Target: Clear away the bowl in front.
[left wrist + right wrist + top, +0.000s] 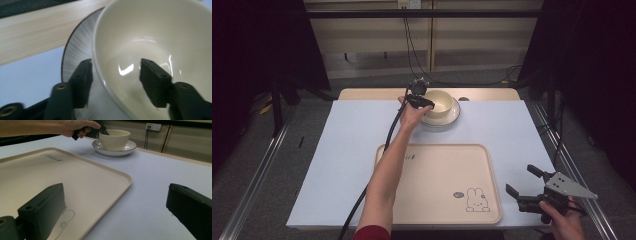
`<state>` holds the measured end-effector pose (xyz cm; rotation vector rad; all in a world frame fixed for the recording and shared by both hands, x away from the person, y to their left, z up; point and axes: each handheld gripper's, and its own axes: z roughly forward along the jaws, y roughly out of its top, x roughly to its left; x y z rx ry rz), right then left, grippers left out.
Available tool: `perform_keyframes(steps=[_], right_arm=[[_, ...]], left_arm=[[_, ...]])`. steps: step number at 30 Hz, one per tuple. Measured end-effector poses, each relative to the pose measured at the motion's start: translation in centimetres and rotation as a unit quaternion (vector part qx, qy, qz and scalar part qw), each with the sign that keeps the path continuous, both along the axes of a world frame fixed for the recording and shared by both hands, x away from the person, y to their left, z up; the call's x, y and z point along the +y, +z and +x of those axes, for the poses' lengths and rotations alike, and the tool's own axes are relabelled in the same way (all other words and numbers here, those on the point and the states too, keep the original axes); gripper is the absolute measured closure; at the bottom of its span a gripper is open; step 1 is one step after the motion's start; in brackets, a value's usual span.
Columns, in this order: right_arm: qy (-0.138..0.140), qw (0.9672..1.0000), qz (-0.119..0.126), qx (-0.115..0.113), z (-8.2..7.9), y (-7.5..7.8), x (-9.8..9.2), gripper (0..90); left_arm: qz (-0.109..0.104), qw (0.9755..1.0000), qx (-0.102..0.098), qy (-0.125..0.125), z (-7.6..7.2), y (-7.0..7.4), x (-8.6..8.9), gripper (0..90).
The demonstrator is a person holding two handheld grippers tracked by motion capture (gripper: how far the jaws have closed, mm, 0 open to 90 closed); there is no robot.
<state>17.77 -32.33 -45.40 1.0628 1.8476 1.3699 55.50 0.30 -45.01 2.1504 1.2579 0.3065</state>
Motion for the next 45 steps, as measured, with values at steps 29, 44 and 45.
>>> perform_keyframes(steps=[29, 44, 45], right_arm=[[0.002, 1.0, -0.004, 0.005, 0.0, -0.1, 0.1, 1.9], [0.0, 1.0, -0.002, 0.002, 0.0, 0.0, 0.0, 2.3], [-0.001, 1.0, -0.002, 0.002, 0.0, 0.0, 0.0, 2.3]], left_arm=[[-0.04, 0.998, 0.039, 0.028, 0.1, -0.1, 0.7, 83.5], [-0.068, 0.995, 0.052, 0.052, 0.0, 0.4, 1.2, 83.8], [-0.07, 0.9949, 0.053, 0.051, -0.1, 0.5, 1.2, 83.8]])
